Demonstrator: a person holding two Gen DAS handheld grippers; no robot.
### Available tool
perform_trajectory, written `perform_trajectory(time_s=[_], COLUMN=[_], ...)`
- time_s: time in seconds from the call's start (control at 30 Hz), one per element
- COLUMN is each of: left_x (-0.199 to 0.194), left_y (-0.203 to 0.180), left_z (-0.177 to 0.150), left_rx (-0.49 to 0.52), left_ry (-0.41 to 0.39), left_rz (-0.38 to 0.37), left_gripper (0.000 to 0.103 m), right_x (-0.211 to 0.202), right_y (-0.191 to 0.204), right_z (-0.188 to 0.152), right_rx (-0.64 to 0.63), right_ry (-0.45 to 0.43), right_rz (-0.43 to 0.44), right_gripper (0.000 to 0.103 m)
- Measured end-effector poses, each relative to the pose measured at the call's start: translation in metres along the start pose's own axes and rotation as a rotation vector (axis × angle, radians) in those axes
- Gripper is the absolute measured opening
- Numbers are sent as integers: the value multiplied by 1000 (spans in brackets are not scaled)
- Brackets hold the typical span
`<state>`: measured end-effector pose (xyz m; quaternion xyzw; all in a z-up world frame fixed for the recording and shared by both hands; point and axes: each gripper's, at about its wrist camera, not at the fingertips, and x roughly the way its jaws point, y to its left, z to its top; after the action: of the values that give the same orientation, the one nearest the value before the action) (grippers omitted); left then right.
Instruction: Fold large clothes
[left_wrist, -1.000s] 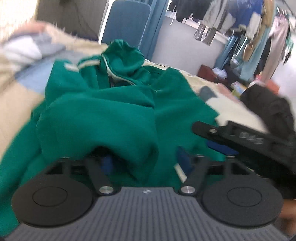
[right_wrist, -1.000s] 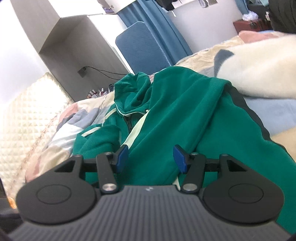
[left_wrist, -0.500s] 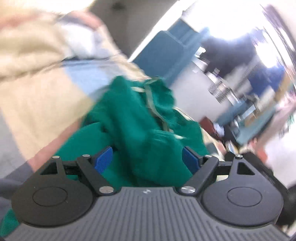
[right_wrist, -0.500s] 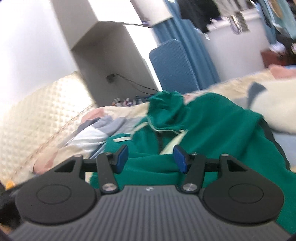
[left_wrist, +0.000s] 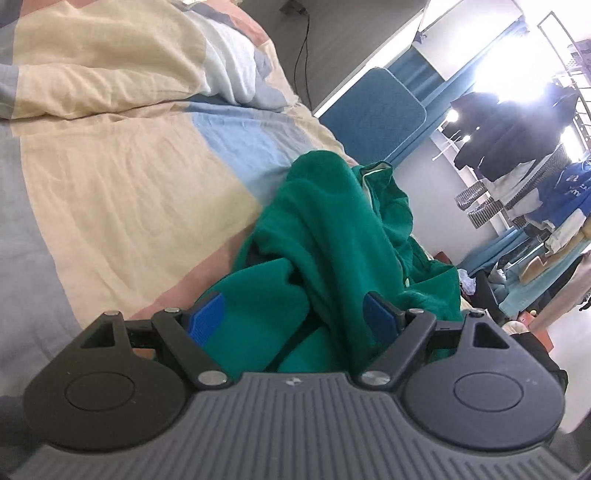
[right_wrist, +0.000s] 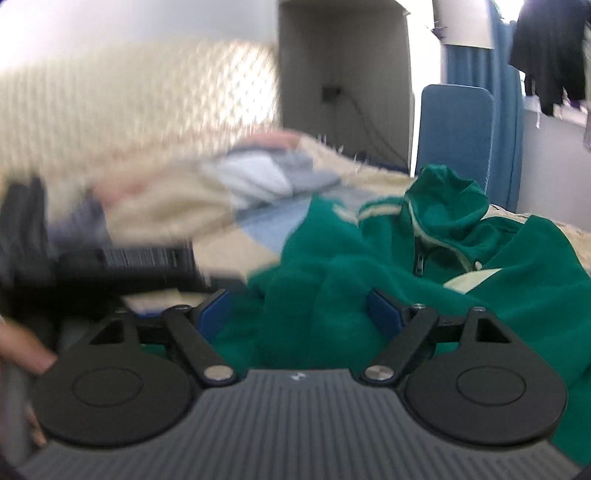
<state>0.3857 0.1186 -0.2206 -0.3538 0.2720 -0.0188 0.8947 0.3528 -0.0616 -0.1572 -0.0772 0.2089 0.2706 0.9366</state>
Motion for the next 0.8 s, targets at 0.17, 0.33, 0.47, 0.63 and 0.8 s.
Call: perform_trajectory(time_s=[0.17,0.33,0.47,0.63,0.8], left_x=[-8,-14,-19,-22,-23], left_y=[-6,-12,-17,-18,-21], left_z=[2,1,-2,-4,-9], left_rx=[14,24,49,36,56], left_ry=[-20,-38,-48,-50,-53], left_rz=[-6,-24,-37,-52,-57], left_gripper=[85,85,85,85,85], right_x=[15,1,-30,-69,-96], right_y=[6,-19,-37,-78,-117], right_z=[-11,-4,0,-1,-26], right_rx=[-92,29,100,338,658], right_ry=[99,93,20,-42,0], right_rz=[-90,-103,-134,-256,-392], right_gripper=[72,55,49,48,48])
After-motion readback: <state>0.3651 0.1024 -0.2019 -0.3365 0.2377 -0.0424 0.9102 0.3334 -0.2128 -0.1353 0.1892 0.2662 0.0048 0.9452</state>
